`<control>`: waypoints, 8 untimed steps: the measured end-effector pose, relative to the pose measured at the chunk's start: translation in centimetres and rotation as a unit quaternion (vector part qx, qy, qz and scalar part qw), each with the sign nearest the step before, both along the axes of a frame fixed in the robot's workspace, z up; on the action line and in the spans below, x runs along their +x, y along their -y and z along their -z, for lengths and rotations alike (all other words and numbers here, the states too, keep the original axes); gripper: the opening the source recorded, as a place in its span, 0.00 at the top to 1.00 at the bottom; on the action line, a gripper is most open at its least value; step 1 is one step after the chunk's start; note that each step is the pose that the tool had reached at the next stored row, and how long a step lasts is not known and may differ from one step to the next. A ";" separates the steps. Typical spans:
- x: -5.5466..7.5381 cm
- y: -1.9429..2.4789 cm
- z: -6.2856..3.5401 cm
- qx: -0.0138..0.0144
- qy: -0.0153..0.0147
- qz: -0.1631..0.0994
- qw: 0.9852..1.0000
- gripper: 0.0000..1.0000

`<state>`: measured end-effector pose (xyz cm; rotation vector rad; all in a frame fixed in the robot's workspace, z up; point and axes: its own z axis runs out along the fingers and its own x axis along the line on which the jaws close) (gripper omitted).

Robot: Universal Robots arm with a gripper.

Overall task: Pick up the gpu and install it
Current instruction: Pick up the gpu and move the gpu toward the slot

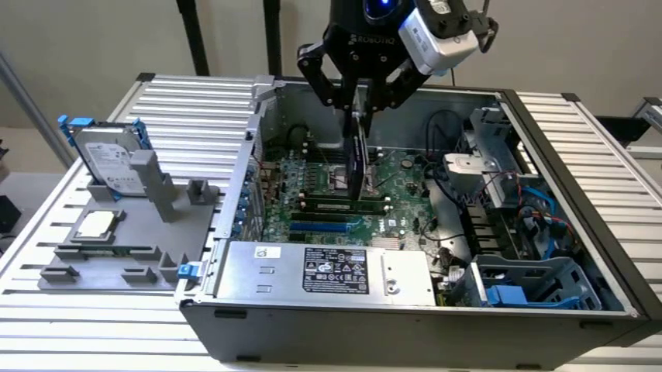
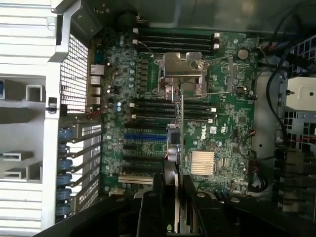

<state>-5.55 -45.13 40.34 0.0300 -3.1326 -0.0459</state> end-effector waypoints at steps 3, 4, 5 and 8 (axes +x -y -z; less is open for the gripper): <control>0.3 -0.06 0.42 0.000 -0.001 0.007 1.000 1.00; 0.3 -0.06 0.42 0.000 -0.001 0.007 1.000 1.00; 0.3 -0.05 0.42 0.000 -0.001 0.007 1.000 1.00; 0.3 -0.06 0.42 0.000 -0.001 0.007 1.000 1.00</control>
